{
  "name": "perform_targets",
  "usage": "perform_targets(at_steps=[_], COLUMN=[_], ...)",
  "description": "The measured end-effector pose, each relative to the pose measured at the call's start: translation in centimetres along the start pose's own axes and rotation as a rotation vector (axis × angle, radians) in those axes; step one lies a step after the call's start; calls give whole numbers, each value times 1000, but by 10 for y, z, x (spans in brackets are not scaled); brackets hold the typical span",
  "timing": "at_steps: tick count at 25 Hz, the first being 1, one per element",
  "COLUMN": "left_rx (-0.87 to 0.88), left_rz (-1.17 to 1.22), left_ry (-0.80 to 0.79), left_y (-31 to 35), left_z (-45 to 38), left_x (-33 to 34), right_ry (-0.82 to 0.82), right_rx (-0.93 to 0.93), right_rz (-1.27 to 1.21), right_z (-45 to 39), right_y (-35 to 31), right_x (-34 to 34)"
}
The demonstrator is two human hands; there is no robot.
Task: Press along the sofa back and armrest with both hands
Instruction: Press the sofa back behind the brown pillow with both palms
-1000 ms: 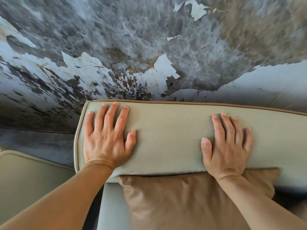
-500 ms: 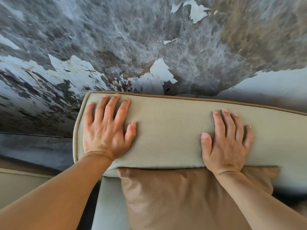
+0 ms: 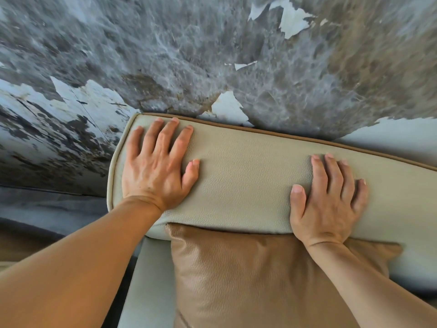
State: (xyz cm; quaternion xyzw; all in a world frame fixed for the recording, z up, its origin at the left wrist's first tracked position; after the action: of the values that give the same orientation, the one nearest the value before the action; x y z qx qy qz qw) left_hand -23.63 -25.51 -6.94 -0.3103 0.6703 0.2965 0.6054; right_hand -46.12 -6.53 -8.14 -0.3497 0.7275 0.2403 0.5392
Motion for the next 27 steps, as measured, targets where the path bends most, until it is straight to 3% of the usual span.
perform_targets(at_steps=[20, 24, 27], left_rx=[53, 39, -6], left_rz=[63, 51, 45], left_ry=[-42, -131, -279], left_y=[1, 4, 0], left_z=[-10, -9, -2], left_x=[3, 2, 3], right_ry=[-83, -219, -445], right_rx=[31, 29, 17], right_rz=[23, -7, -7], right_z=[-9, -10, -13], right_y=[-4, -4, -2], right_x=[-3, 2, 7])
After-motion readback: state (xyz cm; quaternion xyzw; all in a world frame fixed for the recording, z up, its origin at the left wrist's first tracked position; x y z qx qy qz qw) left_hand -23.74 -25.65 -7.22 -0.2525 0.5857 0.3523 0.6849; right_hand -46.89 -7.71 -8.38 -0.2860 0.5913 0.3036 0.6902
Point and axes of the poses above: each hand's wrist, its own z-axis away from the middle knuckle, its own x-axis out of the palm, y = z × x, the point moved 9 cm from there along -z, towards the middle knuckle, and after that the axes turned 15 degrees about -y, right-handed, at the moved point
